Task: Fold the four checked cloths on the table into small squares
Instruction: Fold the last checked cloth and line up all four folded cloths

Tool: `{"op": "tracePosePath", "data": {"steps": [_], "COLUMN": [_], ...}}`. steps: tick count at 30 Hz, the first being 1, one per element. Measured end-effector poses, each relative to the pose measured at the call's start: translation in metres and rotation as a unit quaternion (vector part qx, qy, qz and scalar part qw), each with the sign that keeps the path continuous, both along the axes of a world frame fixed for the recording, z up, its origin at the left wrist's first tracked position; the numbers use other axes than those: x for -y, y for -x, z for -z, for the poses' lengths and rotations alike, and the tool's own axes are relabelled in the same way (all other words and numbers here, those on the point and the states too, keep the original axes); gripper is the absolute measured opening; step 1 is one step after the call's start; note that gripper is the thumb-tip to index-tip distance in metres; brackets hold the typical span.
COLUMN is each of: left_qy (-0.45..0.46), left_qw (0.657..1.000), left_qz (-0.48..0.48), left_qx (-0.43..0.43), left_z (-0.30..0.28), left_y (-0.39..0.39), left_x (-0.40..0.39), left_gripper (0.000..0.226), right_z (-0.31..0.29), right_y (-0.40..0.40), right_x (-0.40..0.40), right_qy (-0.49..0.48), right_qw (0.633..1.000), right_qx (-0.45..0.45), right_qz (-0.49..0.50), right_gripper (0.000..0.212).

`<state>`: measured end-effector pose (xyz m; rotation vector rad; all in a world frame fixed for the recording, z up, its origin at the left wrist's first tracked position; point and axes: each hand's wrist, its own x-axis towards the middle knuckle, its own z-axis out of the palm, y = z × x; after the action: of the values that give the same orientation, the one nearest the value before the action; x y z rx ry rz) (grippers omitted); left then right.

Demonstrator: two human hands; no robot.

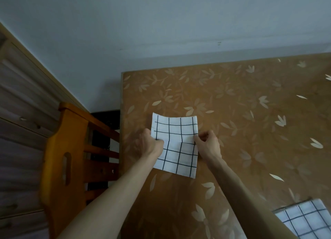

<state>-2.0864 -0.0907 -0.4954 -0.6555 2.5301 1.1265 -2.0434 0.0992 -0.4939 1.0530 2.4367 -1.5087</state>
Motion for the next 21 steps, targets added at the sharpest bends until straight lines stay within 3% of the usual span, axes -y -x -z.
{"op": "tracePosePath", "data": {"steps": [4,7,11,18,21], "left_qy": [-0.105,-0.193,-0.251,-0.287,-0.263], "left_qw": [0.993,0.980,0.964,0.953,0.961], "left_qz": [-0.040,-0.044,-0.059,-0.060,-0.031], "left_qx": [-0.030,-0.036,-0.059,-0.075,-0.077], "left_z": [-0.012,-0.019,-0.034,-0.049,-0.047], "left_y": [-0.007,-0.009,-0.012,-0.019,-0.020], "left_x": [0.003,0.006,0.008,0.015,0.015], "left_gripper": [0.050,0.066,0.052,0.032,0.025], "right_z": [-0.007,-0.015,-0.022,-0.035,-0.037], "right_y": [-0.001,0.000,0.002,0.005,0.001], "right_x": [-0.008,-0.012,-0.020,-0.029,-0.032], "right_qy": [0.026,0.100,0.212,0.353,0.334], "right_qw": [1.000,0.994,0.974,0.925,0.935], "right_qx": [-0.011,-0.051,-0.078,-0.089,-0.096], "right_qz": [0.005,0.013,0.027,0.108,0.076], "right_gripper": [0.020,0.036,0.051,0.040,0.043]}}
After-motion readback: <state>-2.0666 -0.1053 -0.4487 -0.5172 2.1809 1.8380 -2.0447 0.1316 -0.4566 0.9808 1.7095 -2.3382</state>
